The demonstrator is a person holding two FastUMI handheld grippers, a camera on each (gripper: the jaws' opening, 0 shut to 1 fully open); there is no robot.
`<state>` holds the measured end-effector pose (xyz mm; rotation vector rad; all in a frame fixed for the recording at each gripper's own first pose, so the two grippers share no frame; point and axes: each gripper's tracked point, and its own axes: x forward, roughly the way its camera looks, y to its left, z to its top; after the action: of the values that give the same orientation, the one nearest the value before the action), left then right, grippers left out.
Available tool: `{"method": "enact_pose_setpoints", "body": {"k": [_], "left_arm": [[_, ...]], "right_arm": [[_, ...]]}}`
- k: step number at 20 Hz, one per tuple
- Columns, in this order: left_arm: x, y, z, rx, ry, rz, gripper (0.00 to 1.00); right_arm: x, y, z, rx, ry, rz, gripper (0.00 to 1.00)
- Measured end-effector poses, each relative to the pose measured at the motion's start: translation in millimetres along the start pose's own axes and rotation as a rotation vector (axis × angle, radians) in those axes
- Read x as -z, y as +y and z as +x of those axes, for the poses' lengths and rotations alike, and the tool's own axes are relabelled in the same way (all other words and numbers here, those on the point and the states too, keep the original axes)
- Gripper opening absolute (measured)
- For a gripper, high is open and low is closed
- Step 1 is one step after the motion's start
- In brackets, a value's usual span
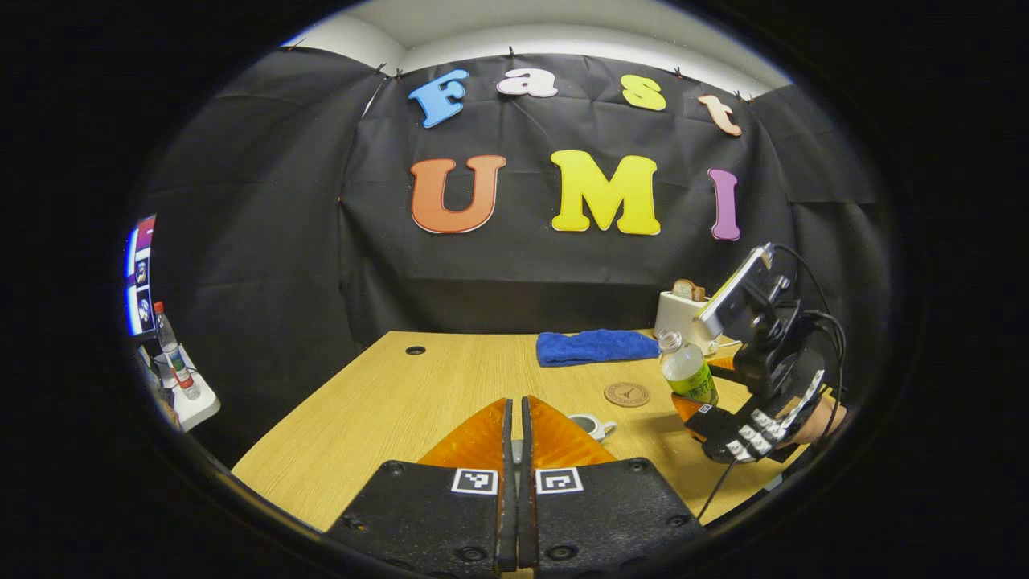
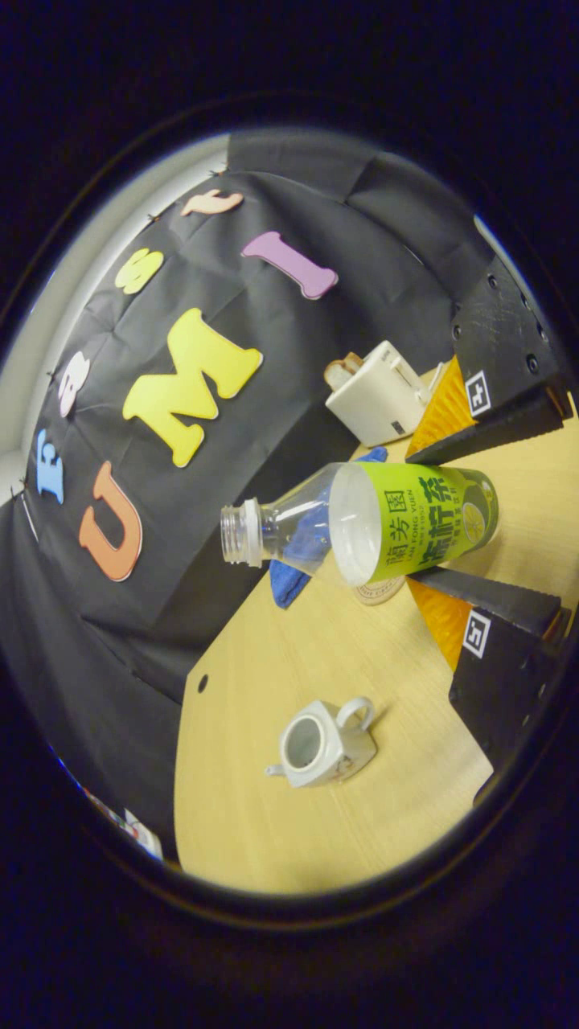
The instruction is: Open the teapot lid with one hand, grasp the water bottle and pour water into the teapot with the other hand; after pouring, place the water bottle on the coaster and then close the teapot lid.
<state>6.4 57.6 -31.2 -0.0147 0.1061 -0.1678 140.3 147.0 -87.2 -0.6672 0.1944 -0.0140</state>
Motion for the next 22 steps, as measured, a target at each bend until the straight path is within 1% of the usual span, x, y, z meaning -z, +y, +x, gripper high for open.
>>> {"method": "enact_pose_setpoints", "body": {"k": [5, 7, 8, 11, 14, 17, 19, 20, 21, 22], "left_arm": [[2, 6, 0, 0.003, -0.001, 0.012, 0.03], [2, 9, -1, -0.001, 0.000, 0.012, 0.03], [2, 9, -1, -0.001, -0.001, 0.016, 0.03], [0, 13, -2, -0.003, -0.010, 0.024, 0.03], [-2, 16, -3, -0.006, -0.014, 0.018, 0.03], [-3, 17, -4, -0.008, -0.018, 0.006, 0.03], [-3, 20, -3, -0.011, -0.020, 0.002, 0.03], [-3, 21, -3, -0.011, -0.021, -0.001, 0.03], [-3, 22, -3, -0.011, -0.022, -0.003, 0.03], [-3, 22, -3, -0.011, -0.022, -0.006, 0.03]], "right_arm": [[-11, 17, 2, 0.031, -0.020, -0.221, 0.72], [-17, 22, 2, 0.049, -0.035, -0.309, 0.73], [-19, 22, 2, 0.065, -0.039, -0.351, 0.72], [-25, 25, 3, 0.094, -0.053, -0.445, 0.73], [-32, 25, 3, 0.135, -0.080, -0.550, 0.72], [-31, 27, 7, 0.153, -0.083, -0.632, 0.73], [-32, 25, 10, 0.180, -0.090, -0.705, 0.72], [-34, 24, 9, 0.196, -0.098, -0.745, 0.73], [-34, 24, 9, 0.207, -0.105, -0.780, 0.72], [-34, 25, 8, 0.211, -0.110, -0.808, 0.73]]}}
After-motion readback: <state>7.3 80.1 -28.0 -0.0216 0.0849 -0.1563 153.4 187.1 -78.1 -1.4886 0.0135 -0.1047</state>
